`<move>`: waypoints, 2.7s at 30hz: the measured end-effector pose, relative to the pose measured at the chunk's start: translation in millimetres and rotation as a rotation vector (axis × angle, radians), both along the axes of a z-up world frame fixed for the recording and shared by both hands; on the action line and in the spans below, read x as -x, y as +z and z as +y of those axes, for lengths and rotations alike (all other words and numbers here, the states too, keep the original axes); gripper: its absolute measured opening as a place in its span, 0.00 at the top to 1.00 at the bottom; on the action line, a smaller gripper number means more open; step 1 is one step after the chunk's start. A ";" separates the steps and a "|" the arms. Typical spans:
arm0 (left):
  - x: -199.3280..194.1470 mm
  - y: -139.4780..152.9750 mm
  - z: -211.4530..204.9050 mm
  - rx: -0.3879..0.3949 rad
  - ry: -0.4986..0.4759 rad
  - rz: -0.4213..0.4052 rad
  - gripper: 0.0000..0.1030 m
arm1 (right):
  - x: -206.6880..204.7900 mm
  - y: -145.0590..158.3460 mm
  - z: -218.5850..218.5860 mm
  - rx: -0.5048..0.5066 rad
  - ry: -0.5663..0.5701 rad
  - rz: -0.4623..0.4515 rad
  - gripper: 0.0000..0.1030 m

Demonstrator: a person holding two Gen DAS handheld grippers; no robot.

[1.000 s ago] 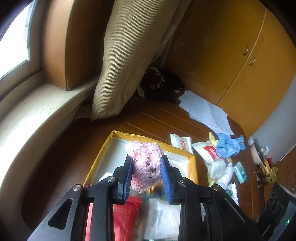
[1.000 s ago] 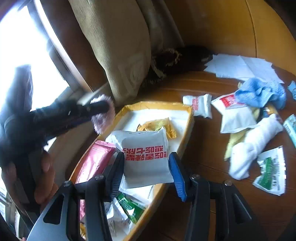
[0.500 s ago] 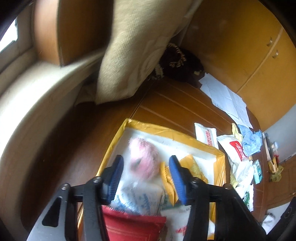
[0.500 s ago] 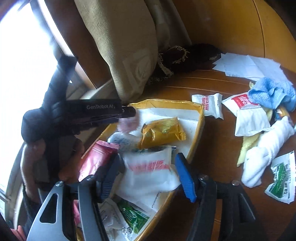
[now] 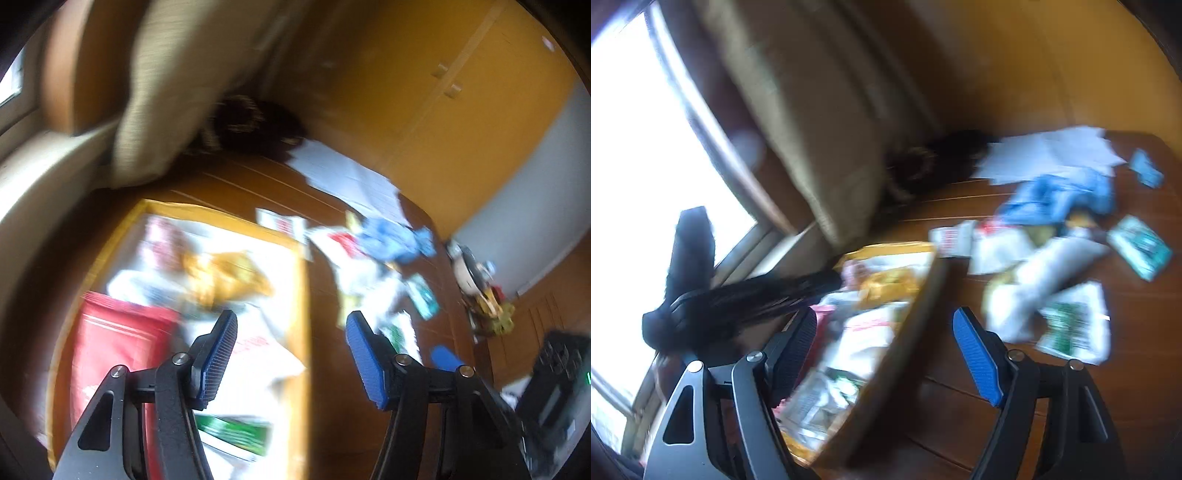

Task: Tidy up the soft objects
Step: 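Open both grippers to drop the plush and white bag into the tray, then move both grippers back to the pile while the right grasps a green-print sachet, then grasp the white cloth with the left gripper while the right holds the sachet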

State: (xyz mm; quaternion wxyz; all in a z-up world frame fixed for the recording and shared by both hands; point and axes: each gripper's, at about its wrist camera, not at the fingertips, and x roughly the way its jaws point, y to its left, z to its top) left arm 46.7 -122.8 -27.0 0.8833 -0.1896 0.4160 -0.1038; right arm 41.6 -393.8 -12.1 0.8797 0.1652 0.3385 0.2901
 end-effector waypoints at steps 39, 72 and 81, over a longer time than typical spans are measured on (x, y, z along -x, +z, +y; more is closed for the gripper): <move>-116.4 -43.8 -220.2 -0.366 -0.282 0.056 0.37 | -45.4 -85.3 -149.1 -0.043 -0.391 0.278 0.96; -102.5 -51.8 -229.3 -0.502 -0.196 0.030 0.46 | -42.2 -94.5 -142.7 -0.078 -0.365 0.296 0.96; -72.1 -21.9 -226.1 -0.441 -0.249 -0.052 0.59 | -42.1 -97.2 -146.2 -0.103 -0.364 0.309 0.96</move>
